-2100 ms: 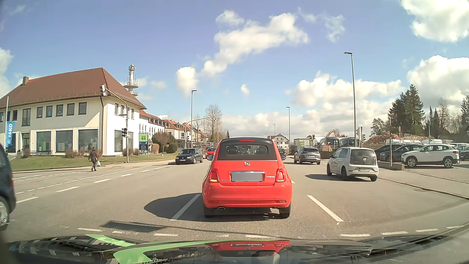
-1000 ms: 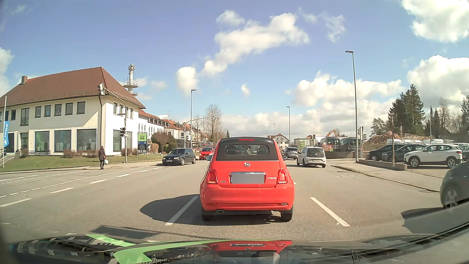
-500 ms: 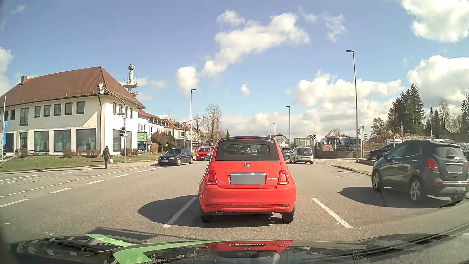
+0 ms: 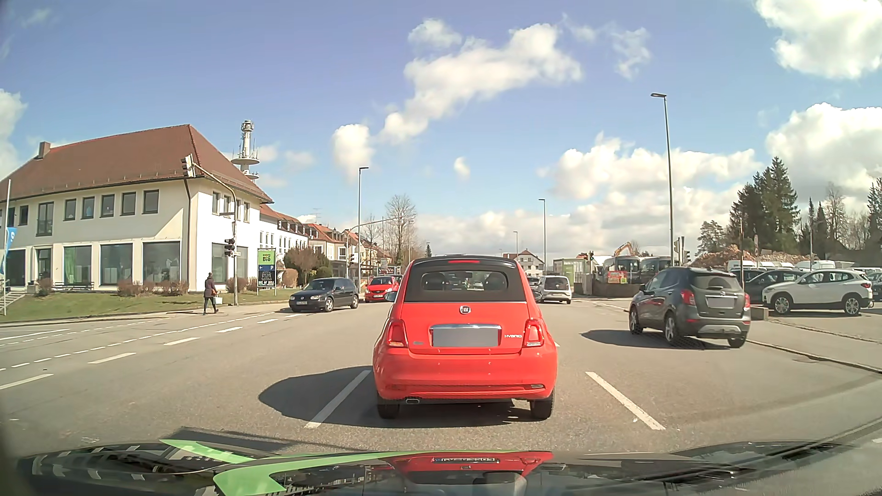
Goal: Follow the waypoints while adhering to traffic rules and regulations
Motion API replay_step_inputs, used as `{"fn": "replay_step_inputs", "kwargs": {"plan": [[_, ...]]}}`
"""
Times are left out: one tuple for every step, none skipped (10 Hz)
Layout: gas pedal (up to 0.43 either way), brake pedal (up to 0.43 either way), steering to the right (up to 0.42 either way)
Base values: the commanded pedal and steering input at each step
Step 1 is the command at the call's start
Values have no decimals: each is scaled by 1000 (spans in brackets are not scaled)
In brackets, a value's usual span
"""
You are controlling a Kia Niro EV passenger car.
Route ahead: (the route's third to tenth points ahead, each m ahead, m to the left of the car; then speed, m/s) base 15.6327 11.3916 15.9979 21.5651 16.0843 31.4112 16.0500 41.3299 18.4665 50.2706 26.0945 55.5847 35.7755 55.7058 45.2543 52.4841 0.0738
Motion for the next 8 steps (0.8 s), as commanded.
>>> {"fn": "replay_step_inputs", "kwargs": {"plan": [[0, 189, 0], [0, 207, 0], [0, 213, 0], [0, 220, 0], [0, 220, 0], [0, 226, 0], [0, 220, 0], [0, 226, 0]]}}
